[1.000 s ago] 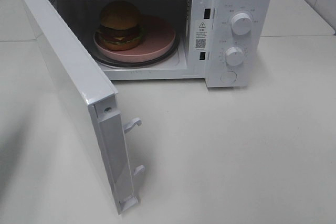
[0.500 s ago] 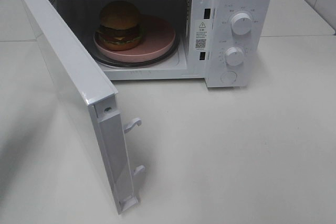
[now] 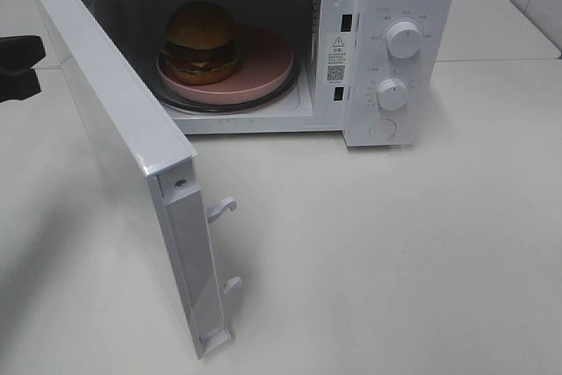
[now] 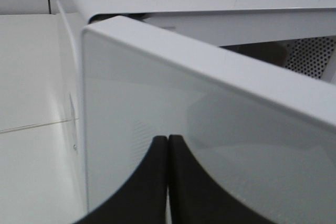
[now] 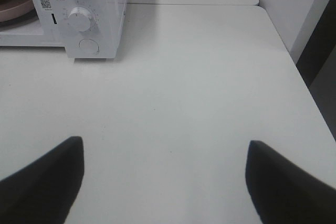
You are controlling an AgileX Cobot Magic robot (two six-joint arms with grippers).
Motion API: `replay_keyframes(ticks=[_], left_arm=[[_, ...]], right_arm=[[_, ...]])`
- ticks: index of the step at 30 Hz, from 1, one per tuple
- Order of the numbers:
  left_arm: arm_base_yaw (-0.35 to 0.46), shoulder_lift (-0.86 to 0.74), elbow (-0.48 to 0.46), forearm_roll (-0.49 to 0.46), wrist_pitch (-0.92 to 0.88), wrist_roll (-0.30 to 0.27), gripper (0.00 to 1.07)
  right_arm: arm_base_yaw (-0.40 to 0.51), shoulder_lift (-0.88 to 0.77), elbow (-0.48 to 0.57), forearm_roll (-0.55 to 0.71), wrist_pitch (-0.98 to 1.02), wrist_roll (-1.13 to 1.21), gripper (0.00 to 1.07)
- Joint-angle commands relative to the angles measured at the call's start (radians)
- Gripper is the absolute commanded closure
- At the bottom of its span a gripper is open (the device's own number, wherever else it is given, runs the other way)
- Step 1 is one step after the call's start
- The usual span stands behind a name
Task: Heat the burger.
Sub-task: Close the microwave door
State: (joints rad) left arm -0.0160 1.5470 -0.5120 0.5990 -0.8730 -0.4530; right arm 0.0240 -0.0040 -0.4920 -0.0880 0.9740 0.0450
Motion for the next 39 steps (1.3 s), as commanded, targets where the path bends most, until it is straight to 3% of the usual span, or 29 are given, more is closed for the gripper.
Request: replay_keyframes(ticks=[1,3,7,15,20,22,26,33,39], left_arm=[[-0.044,0.006,-0.024,-0.055,0.011,0.018,1.07],[-0.086,0.027,-0.038,-0.115,0.019,0.039,1.07],[-0.13,0.062,-0.04,-0.142,0.019,0.072,1.07],[-0.19,0.103,-0.042,-0.17,0.012,0.081,1.07],[-0.238,0.11,-0.057,-0.247,0.019,0.127,1.07],[-0.27,0.115,-0.078,-0.302,0.025,0.168,1.07],[-0.306,0.15,-0.118,-0.334,0.053,0.191,1.07],[-0.351,0.2,-0.177,-0.376,0.05,0.193,1.07],[-0.417,0.251,-0.281,-0.414,0.13,0.221,1.07]], right_arm=[[-0.003,-0.035,0.003,-0.002,-0.013,-0.015,0.31],[-0.003,-0.035,0.003,-0.002,-0.013,-0.015,0.31],[-0.003,-0.035,0.003,-0.002,-0.013,-0.015,0.31],[-0.003,-0.035,0.003,-0.002,-0.013,-0.015,0.31],[-0.003,-0.035,0.003,-0.002,-0.013,-0.015,0.31],[-0.003,-0.035,0.003,-0.002,-0.013,-0.015,0.31],[-0.003,-0.035,0.003,-0.002,-0.013,-0.015,0.31],[-0.003,-0.035,0.003,-0.002,-0.013,-0.015,0.31],[-0.003,-0.035,0.003,-0.002,-0.013,-0.016,0.31]])
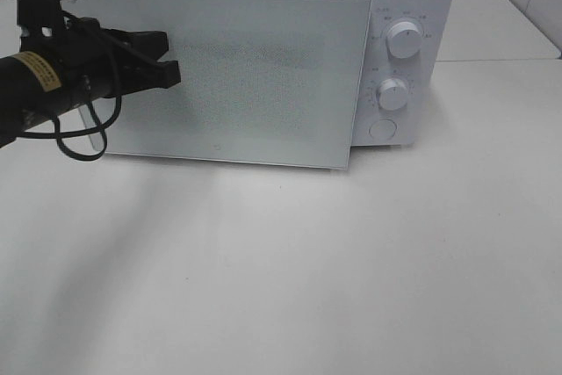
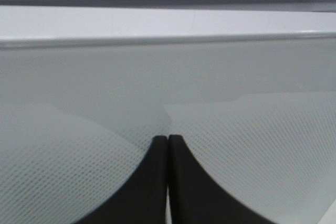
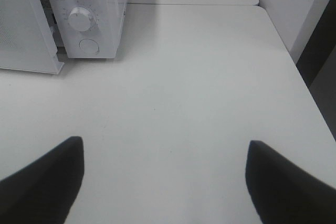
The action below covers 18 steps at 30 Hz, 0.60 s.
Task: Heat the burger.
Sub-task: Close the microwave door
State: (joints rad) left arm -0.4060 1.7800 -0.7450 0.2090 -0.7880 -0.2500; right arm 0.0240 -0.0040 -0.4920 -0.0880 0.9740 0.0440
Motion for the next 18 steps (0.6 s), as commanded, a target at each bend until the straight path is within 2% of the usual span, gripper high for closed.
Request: replay_keyframes(ticks=[1,4,10,13,18], left_arm=[[-0.035,0.026,-0.066,-0.029,0.066,0.025,1.07],[-0.065,0.051,-0.118,-0.052,0.102,0.048,1.07],[-0.117,0.109,-0.22,-0.129,0.141,0.052,1.07],[-0.124,0.118,-0.23,-0.135,0.142,0.053,1.07],[-0.164,0.179,-0.322,-0.141,0.145,0.054,1.07]], right_arm=[[-0.003,-0.035,0.003,-0.002,-0.013,-0.015,0.31],[-0.003,-0.035,0.003,-0.002,-0.013,-0.015,0.31],[-0.003,-0.035,0.003,-0.002,-0.013,-0.014,0.31],[-0.003,-0.035,0.003,-0.002,-0.013,-0.014,0.31],[-0.003,-0.035,0.003,-0.002,-0.013,-0.015,0.31]])
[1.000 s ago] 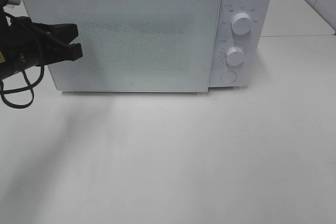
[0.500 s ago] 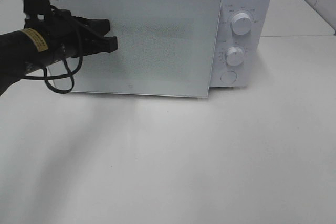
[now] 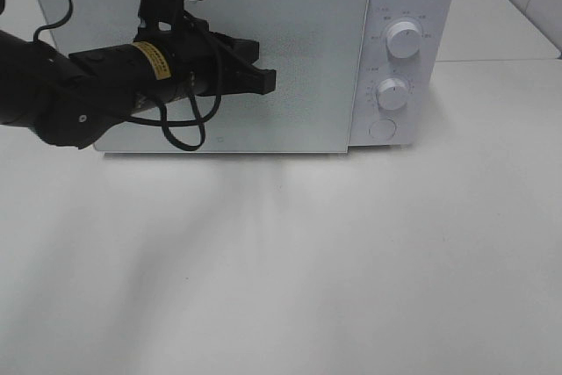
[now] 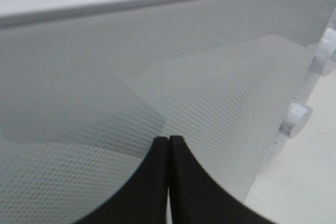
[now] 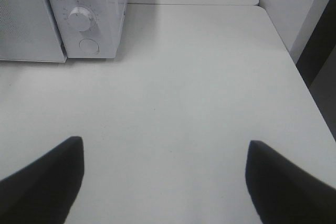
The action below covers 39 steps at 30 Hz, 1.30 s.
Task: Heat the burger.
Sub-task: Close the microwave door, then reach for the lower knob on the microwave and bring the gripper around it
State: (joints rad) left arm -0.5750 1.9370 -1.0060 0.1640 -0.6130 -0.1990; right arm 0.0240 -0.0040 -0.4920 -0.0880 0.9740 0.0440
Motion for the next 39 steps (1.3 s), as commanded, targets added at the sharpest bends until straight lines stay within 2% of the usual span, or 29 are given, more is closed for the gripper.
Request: replay_keyframes(ticks=[1,3,7,13,22,26,33,34,35,36,37,38,39], left_arm=[[0.005,0.022,-0.061,-0.096,-0.03,0.003,1.07],[0.003,0.031,-0.073,-0.097,-0.029,0.003,1.07],[-0.02,0.08,-0.171,-0.099,0.038,0.003,1.07],[-0.045,0.114,-0.24,-0.099,0.073,0.002,1.07],[-0.113,0.098,-0.245,-0.095,0.125,0.002,1.07],[-0.166,0.065,-0.245,-0.095,0.218,0.001,1.07],[-0.211,0.008,-0.245,-0.095,0.375,-0.001,1.06],[-0.22,-0.009,-0.245,-0.095,0.432,-0.001,0.95],[-0.22,-0.009,-0.245,-0.095,0.432,-0.001,0.95],[-0.226,-0.029,-0.245,-0.095,0.495,-0.001,0.73],[-0.228,-0.038,-0.245,-0.095,0.521,-0.001,0.61],[-0.228,-0.038,-0.245,-0.095,0.521,-0.001,0.61],[-0.235,-0.057,-0.245,-0.097,0.591,-0.006,0.25]], right_arm=[[-0.003,-0.035,0.003,-0.002,-0.013,-0.015,0.31],[-0.003,-0.035,0.003,-0.002,-0.013,-0.015,0.31],[-0.003,-0.035,0.003,-0.002,-0.013,-0.015,0.31],[-0.003,-0.035,0.003,-0.002,-0.013,-0.015,0.31],[-0.003,-0.035,0.003,-0.002,-0.013,-0.015,0.31],[-0.003,-0.035,0.003,-0.002,-0.013,-0.015,0.31],[-0.003,-0.035,0.003,-0.002,-0.013,-0.015,0.31],[-0.003,-0.035,0.003,-0.002,-0.013,-0.015,0.31],[-0.003,-0.035,0.003,-0.002,-0.013,-0.015,0.31],[-0.003,-0.035,0.003,-0.002,-0.013,-0.015,0.31],[-0.003,-0.035,0.003,-0.002,-0.013,-0.015,0.31],[-0.003,-0.035,0.003,-0.002,-0.013,-0.015,0.31],[-0.003,-0.035,0.003,-0.002,-0.013,-0.015,0.31]])
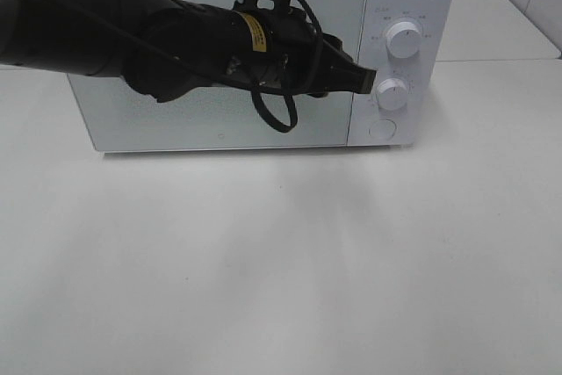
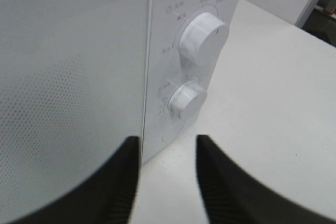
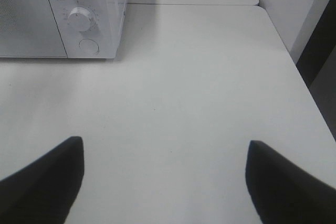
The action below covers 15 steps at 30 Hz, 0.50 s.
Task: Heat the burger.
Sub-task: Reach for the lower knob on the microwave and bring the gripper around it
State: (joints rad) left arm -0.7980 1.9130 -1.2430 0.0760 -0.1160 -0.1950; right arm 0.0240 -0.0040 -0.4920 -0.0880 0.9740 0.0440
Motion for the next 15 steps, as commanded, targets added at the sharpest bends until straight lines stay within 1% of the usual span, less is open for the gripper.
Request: replay_keyframes(ticks=[1,2,3,4,5,6,7,8,9,10,12,13,14,15], left_arm=[[-0.012,-0.046,-0.008,-0.011,0.138,-0.01,0.09],[-0.012,-0.046,-0.008,-0.011,0.138,-0.01,0.09],[-0.017,-0.069,-0.008,-0.014,0.223,-0.011,0.06],[-0.017,-0.083,-0.008,-0.016,0.272,-0.011,0.07],[-0.017,-0.083,-0.008,-0.016,0.272,-0.011,0.07],[-0.017,-0.112,-0.008,-0.025,0.366,-0.012,0.07],[-0.017,-0.112,-0.008,-0.025,0.366,-0.012,0.07],[-0.017,-0.137,-0.008,-0.027,0.464,-0.012,0.07],[-0.017,-0.15,-0.008,-0.027,0.506,-0.012,0.07],[-0.017,-0.15,-0.008,-0.027,0.506,-0.012,0.07],[-0.017,-0.184,-0.008,-0.029,0.634,-0.011,0.07],[-0.017,-0.184,-0.008,-0.029,0.634,-0.011,0.07],[-0.017,-0.204,-0.008,-0.032,0.729,-0.011,0.07],[-0.017,-0.215,-0.008,-0.035,0.769,-0.011,0.07]], right_arm=[[-0.003,-0.035,0.003,-0.002,-0.013,-0.015,0.31],[-0.003,-0.035,0.003,-0.002,-0.013,-0.015,0.31],[-0.003,-0.035,0.003,-0.002,-0.013,-0.015,0.31],[-0.003,-0.035,0.003,-0.002,-0.013,-0.015,0.31],[-0.003,-0.035,0.003,-0.002,-0.013,-0.015,0.31],[-0.003,-0.035,0.003,-0.002,-0.013,-0.015,0.31],[-0.003,-0.035,0.003,-0.002,-0.013,-0.015,0.31],[-0.003,-0.035,0.003,-0.002,-0.013,-0.015,0.31],[-0.003,-0.035,0.003,-0.002,-0.013,-0.015,0.31],[-0.003,-0.035,0.003,-0.002,-0.013,-0.015,0.31],[-0.003,-0.035,0.003,-0.002,-0.013,-0.015,0.31],[-0.003,-0.035,0.003,-0.002,-0.013,-0.015,0.31],[-0.003,-0.035,0.003,-0.002,-0.013,-0.015,0.31],[-0.003,-0.035,0.003,-0.002,-0.013,-0.015,0.31]])
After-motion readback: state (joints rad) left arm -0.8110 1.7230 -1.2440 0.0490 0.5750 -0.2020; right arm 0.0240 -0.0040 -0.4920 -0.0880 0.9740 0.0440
